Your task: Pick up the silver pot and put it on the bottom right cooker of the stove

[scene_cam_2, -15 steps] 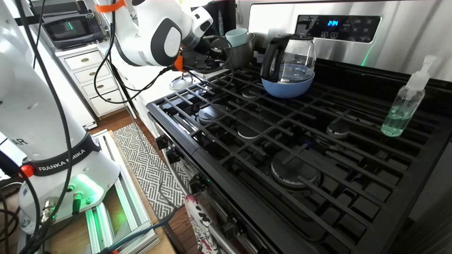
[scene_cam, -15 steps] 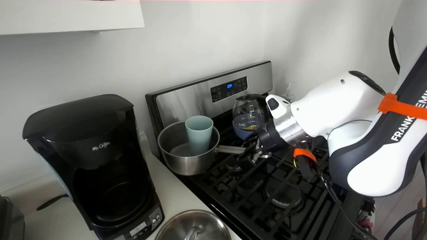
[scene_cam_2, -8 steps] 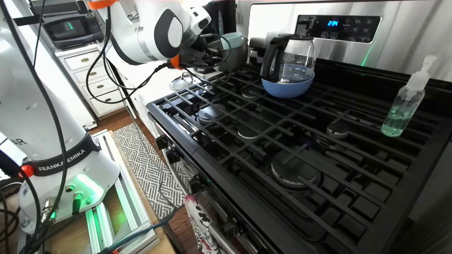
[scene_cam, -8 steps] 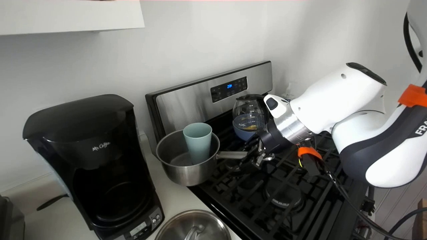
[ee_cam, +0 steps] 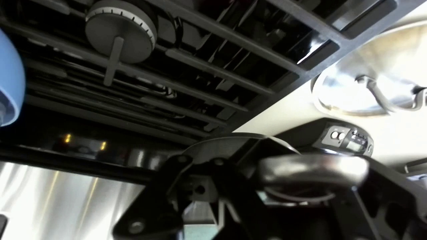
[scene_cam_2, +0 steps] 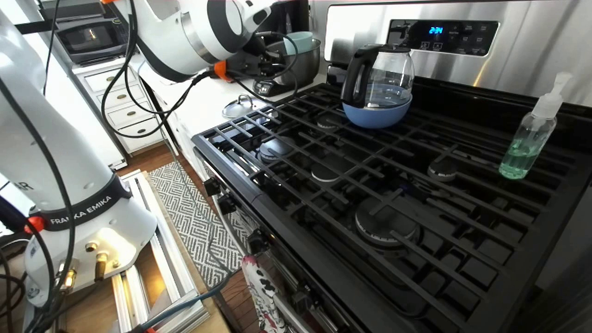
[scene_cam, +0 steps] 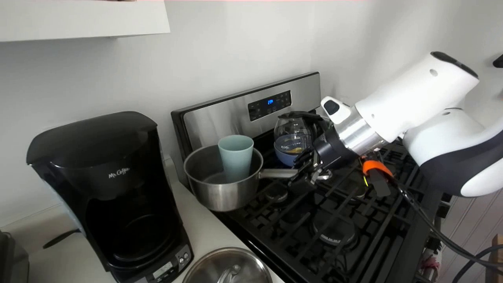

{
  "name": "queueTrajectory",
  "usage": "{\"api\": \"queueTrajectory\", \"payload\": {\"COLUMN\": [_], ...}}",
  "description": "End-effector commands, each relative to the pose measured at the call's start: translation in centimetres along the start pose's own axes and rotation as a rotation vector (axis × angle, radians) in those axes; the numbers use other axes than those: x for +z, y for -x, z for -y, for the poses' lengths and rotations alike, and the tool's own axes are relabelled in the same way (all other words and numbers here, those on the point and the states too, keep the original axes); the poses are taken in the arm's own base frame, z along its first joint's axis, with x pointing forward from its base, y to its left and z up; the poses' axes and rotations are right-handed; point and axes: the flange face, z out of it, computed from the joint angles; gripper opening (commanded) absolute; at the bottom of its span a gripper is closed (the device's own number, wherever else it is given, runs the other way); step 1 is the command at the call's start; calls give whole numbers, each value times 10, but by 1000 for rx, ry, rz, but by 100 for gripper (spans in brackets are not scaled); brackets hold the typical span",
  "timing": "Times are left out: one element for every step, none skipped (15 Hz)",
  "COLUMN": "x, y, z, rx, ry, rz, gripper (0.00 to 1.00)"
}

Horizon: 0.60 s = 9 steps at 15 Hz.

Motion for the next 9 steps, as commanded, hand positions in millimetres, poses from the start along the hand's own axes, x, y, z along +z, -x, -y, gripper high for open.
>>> {"api": "queueTrajectory", "payload": {"x": [-54,-64,-75,-86,-96,-106,-116,-126,-135], "y": [-30,-33,-37,-40,-41,-42,-41,-39,-36], "z": [-20,-25,-31,-37,-42,-47,-51,-55,-57], "rx": [40,52,71,100,129,163,193,216,236], "ry": [62,82,105,131,150,173,193,204,214], "rz": [-139,-154,-168,-182,-195,-205,-216,-224,-234], "gripper": [3,3,3,3,3,3,3,3,3]}}
